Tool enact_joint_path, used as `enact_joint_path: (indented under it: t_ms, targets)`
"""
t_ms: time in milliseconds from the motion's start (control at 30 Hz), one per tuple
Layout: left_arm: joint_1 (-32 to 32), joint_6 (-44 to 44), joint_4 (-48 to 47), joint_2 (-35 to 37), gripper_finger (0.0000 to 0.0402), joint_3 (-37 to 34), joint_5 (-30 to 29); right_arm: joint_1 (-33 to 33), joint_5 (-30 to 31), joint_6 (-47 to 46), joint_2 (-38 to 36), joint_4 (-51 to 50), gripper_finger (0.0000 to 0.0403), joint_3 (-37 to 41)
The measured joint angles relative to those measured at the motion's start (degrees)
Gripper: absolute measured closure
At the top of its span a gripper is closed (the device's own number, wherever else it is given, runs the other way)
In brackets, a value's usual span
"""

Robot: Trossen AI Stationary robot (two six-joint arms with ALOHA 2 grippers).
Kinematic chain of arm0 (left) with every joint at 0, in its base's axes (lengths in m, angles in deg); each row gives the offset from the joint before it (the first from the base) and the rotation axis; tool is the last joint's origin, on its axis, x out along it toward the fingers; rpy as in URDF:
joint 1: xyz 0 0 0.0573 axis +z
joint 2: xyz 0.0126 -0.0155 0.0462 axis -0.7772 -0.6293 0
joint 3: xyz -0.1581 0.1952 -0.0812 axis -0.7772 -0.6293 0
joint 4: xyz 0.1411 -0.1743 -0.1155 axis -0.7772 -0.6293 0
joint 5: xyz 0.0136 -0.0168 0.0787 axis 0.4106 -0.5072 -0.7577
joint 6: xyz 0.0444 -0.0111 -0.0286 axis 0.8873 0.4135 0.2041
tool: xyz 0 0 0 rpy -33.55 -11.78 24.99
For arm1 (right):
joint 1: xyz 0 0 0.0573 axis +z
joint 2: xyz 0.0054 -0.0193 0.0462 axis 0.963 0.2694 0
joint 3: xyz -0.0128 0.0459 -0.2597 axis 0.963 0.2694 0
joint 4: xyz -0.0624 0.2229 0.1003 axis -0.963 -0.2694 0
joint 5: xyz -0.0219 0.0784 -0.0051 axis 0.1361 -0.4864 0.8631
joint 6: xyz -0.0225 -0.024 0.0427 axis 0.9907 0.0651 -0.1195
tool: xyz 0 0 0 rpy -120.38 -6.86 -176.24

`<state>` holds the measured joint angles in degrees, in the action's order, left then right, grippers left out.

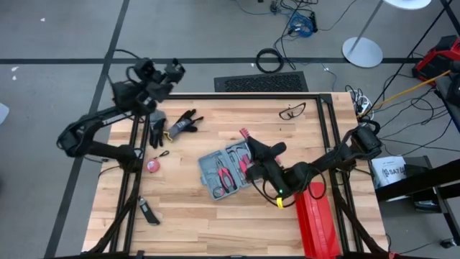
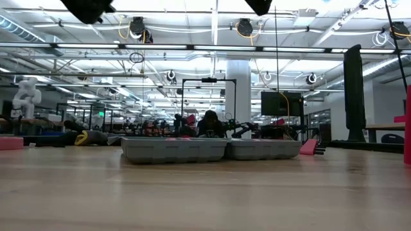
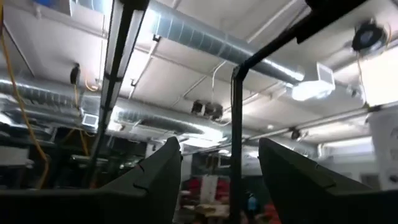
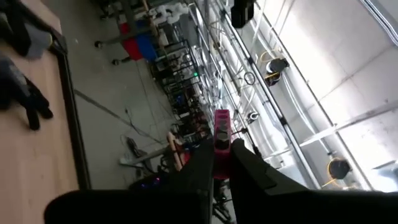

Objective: Prefit tool cases
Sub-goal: Put the red terminal block into the gray prefit tools case

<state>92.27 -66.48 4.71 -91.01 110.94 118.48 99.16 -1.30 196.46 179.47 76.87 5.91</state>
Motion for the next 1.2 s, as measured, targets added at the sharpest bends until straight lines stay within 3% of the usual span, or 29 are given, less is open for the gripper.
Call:
enact_joint_path:
  t_ms: [133, 333, 600, 733, 1000, 1100, 1200]
  targets:
    - [2.72, 1.52, -2.67, 2.92, 0.0187, -0.08, 5.2, -1.53, -0.67, -3.63, 3.37, 1.59, 0.0381, 2.09]
    - [2.94, 3.03, -3.23, 3.57, 0.0187, -2.43, 5.74, -3.8, -1.24, -7.79, 10.33, 0.86, 0.037, 9.01]
    - [2.96, 5.01, -7.52, 2.79, 0.0187, -3.78, 6.07, 0.54, -1.51, -9.1, 14.14, 1.87, 0.0384, 10.28]
    - [2.01, 10.17, -13.73, 2.77, 0.0187, -3.82, 5.65, 1.88, -1.12, -8.84, 14.15, 1.96, 0.0384, 11.03]
    - [-3.86, 16.35, -29.45, 2.77, 0.0187, -3.82, 5.28, 4.04, -2.52, -8.83, 14.19, 0.86, 0.0384, 21.52]
    - [-7.52, 22.56, -38.77, 2.74, 0.0187, -3.83, 3.98, 5.36, -3.25, -7.99, 14.14, -3.42, 0.0384, 22.88]
    - [-10.62, 27.5, -43.76, 2.73, 0.0187, -3.85, -0.5, 6.98, -3.33, -8.83, 14.13, -14.65, 0.0383, 23.16]
